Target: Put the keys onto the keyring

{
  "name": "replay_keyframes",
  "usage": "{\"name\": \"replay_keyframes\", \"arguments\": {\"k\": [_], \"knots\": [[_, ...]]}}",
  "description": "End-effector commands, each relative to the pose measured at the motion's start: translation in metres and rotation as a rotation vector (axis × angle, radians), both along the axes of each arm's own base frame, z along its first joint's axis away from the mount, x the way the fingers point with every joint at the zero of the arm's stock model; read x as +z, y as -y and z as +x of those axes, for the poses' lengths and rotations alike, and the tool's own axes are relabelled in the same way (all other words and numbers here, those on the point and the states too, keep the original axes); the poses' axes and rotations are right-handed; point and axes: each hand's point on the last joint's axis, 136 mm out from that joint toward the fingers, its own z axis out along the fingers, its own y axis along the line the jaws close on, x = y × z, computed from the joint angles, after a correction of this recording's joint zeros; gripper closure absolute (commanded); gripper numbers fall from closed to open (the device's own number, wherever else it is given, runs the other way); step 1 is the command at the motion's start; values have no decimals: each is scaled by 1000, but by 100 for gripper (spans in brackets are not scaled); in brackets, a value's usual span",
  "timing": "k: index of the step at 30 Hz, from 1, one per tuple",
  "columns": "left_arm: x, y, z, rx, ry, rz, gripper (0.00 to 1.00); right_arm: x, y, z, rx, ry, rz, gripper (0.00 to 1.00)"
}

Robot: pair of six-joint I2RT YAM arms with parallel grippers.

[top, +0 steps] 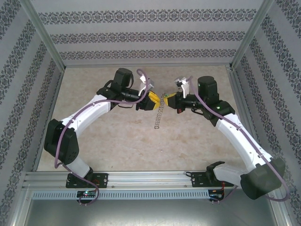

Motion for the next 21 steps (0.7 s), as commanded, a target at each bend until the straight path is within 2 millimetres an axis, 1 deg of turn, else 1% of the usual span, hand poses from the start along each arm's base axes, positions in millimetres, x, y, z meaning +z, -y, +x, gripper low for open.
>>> {"name": "replay_keyframes", "arguments": {"k": [1,4,5,7,8,10,13,17,21], "knots": [[32,-18,20,162,89,-62,58,15,2,13,-19,16,8,100],[40,-37,25,272,120,-79,49,14,0,25,-22,-2,0,100],[41,-43,27,309,126,-79,44,13,-1,28,-24,-6,-2,100],[46,-55,26,377,148,-86,39,11,-3,35,-23,-20,-5,100],[46,-61,28,416,150,-84,34,11,-4,38,-21,-23,-5,100],[50,-74,30,509,163,-82,32,8,-6,45,-21,-34,-14,100],[51,-95,32,643,174,-71,17,5,-10,54,-12,-41,-20,100],[51,-114,32,756,169,-56,14,-3,-16,69,0,-55,-31,100],[48,-131,32,854,159,-47,13,-15,-23,92,2,-81,-58,100]]}}
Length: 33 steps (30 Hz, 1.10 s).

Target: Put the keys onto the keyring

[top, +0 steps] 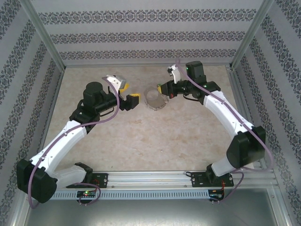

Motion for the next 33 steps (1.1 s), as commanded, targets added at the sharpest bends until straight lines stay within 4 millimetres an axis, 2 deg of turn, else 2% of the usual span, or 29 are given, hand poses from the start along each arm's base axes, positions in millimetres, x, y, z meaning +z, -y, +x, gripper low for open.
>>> {"name": "replay_keyframes", "arguments": {"k": [1,6,10,14,17,23,25,26,27,33], "knots": [[1,-25,8,150,-7,-21,13,6,-4,20,14,34,-8,100],[-4,-35,3,192,-4,-31,13,-12,-9,51,1,-5,-57,100],[-8,-37,3,201,-16,-42,13,-26,-2,75,-36,-29,-86,100],[-9,-37,4,206,-24,-46,13,-32,8,91,-67,-39,-101,100],[-9,-38,4,209,-27,-52,13,-38,6,100,-71,-56,-97,100],[-18,-44,12,257,-62,-72,12,-64,-25,102,-24,-101,-105,100],[-19,-47,17,283,-81,-86,9,-74,-36,99,-4,-118,-110,100],[-20,-49,20,295,-89,-91,8,-79,-42,96,6,-125,-111,100],[-20,-52,23,310,-96,-100,3,-83,-47,93,13,-133,-114,100],[-22,-59,38,350,-149,-116,1,-102,-69,69,39,-166,-121,100]]}}
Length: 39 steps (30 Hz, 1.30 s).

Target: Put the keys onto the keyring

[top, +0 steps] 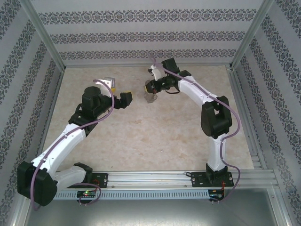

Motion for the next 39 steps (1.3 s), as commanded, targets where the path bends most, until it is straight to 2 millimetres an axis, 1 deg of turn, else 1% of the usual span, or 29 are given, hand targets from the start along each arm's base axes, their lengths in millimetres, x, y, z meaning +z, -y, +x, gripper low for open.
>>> {"name": "replay_keyframes", "arguments": {"k": [1,6,9,12,17,24,28,32,36,37,39], "knots": [[20,-6,13,45,13,-55,0,2,-11,-9,-9,7,19,100],[12,-11,28,69,-32,-93,0,-27,-26,-22,-43,-63,-8,100],[9,-16,34,86,-46,-115,0,-43,-34,-25,-81,-106,-16,100],[6,-21,40,106,-66,-124,0,-55,-42,-28,-118,-146,-16,100],[3,-24,49,127,-97,-145,0,-76,-56,-34,-189,-221,-35,100],[-12,-33,65,199,-172,-223,0,-110,-73,-43,-321,-331,-42,100],[-17,-40,69,250,-185,-271,0,-123,-85,-48,-360,-370,-45,100],[-19,-40,71,259,-193,-298,0,-132,-98,-55,-367,-392,-60,100],[-24,-39,72,258,-204,-308,0,-140,-105,-62,-366,-409,-70,100],[-24,-39,72,257,-203,-311,0,-141,-106,-63,-368,-408,-73,97],[-24,-39,73,258,-204,-313,0,-141,-108,-65,-366,-406,-73,83]]}}
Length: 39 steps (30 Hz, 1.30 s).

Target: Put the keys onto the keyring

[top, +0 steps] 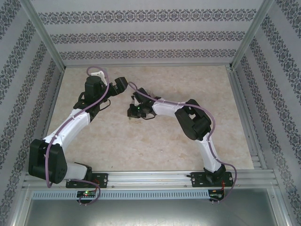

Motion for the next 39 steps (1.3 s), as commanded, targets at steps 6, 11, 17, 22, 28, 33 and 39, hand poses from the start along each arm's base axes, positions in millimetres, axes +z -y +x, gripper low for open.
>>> {"name": "replay_keyframes", "arguments": {"k": [6,11,17,22,28,33,39], "knots": [[4,-6,7,31,26,-31,0,9,-16,-1,-12,27,7,65],[8,-7,5,33,34,-31,0,18,-29,-5,10,39,24,56],[15,-7,4,35,48,-28,0,27,-44,-6,49,50,57,53],[17,-9,3,36,54,-18,0,42,-46,-8,70,81,71,50],[21,-9,3,37,64,-12,0,64,-27,3,38,127,79,43],[25,-9,3,33,73,-5,0,73,-7,16,1,150,83,41],[26,-10,5,33,75,23,0,71,9,29,-31,150,72,41]]}}
